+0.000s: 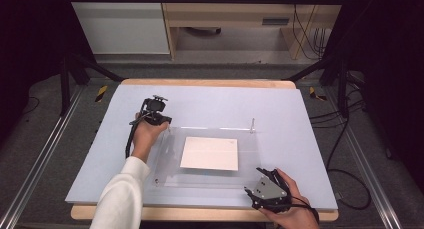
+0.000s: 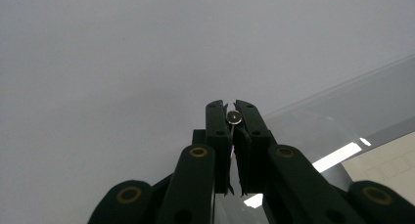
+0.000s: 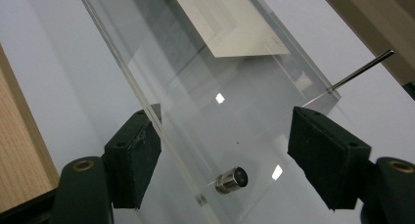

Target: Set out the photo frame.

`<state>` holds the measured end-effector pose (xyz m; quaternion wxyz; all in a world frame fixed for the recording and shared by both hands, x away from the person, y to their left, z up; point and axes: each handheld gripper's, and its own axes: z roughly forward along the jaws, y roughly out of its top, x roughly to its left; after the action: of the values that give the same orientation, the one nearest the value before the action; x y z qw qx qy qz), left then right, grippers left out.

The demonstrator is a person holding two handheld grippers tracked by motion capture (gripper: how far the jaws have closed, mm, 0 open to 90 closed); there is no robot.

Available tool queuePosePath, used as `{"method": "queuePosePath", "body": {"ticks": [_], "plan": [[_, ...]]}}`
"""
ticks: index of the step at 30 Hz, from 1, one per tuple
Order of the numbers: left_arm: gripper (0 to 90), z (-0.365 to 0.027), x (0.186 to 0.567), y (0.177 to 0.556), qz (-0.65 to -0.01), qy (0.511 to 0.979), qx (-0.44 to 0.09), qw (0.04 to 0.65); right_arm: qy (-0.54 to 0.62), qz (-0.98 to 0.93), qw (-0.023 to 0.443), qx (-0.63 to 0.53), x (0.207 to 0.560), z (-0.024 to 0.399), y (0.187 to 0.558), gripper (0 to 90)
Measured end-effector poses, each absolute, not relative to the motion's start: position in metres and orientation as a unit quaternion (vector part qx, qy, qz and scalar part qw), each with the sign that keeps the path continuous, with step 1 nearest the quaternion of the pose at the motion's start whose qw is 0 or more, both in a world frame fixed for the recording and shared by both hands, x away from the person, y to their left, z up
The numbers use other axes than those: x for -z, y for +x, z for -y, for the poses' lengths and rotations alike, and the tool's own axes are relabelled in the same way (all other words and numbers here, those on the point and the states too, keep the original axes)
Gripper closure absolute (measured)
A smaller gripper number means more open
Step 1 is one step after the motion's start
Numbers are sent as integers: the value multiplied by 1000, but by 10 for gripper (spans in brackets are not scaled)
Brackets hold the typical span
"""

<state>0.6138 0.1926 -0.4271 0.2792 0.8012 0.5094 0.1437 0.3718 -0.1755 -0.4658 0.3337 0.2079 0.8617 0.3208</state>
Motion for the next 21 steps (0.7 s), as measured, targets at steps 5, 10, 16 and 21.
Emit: {"method": "queuePosePath", "body": {"ticks": [5,10,16,21], "plan": [[844,-193,427,614,-507,803,-143,280,209,-863,337,-314,465,174,373,303],[840,-193,427,614,-501,806,-145,280,213,-859,339,-318,461,174,372,421],[837,-194,427,614,-499,807,-144,281,206,-858,348,-317,460,174,373,483],[797,-192,426,611,-484,807,-176,289,203,-860,349,-313,459,172,373,494]]}}
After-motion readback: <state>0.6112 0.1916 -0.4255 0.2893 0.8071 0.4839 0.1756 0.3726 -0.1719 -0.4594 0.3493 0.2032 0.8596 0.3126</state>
